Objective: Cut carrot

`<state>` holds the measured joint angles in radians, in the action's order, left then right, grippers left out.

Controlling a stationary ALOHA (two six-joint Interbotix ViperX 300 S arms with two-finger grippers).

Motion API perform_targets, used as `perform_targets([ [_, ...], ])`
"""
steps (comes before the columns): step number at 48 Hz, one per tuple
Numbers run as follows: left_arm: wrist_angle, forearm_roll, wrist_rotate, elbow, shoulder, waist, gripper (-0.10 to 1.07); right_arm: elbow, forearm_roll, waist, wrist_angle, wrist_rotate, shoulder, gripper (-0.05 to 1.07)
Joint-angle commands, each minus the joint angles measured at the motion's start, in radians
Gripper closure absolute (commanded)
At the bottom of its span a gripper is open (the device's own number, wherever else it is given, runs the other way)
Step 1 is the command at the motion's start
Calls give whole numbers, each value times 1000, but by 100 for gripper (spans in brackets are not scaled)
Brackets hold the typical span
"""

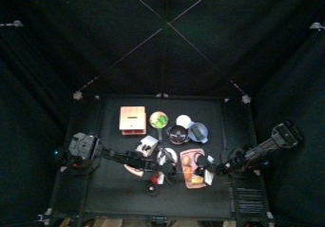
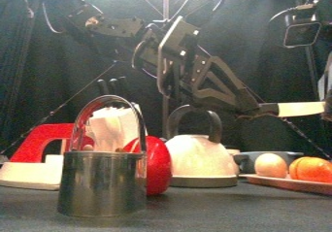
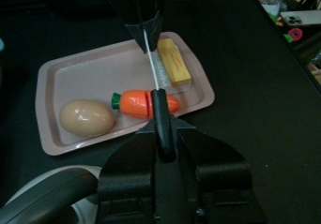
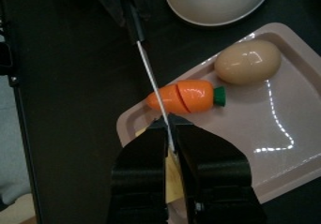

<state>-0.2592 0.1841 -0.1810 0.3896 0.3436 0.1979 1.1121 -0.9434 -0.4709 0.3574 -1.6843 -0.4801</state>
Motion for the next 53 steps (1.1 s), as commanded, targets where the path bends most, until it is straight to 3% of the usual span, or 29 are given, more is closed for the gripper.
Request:
perform_targets([
  [1, 37, -6, -5, -29, -8, 11, 67, -5, 12, 2, 3, -3, -2, 59],
  [25, 80, -12, -3, -74, 40, -41, 67, 29, 66, -12, 3, -5, 37, 59],
  [53, 160, -14, -2, -58, 46, -28, 67, 3, 61, -5, -48, -6, 124, 59],
])
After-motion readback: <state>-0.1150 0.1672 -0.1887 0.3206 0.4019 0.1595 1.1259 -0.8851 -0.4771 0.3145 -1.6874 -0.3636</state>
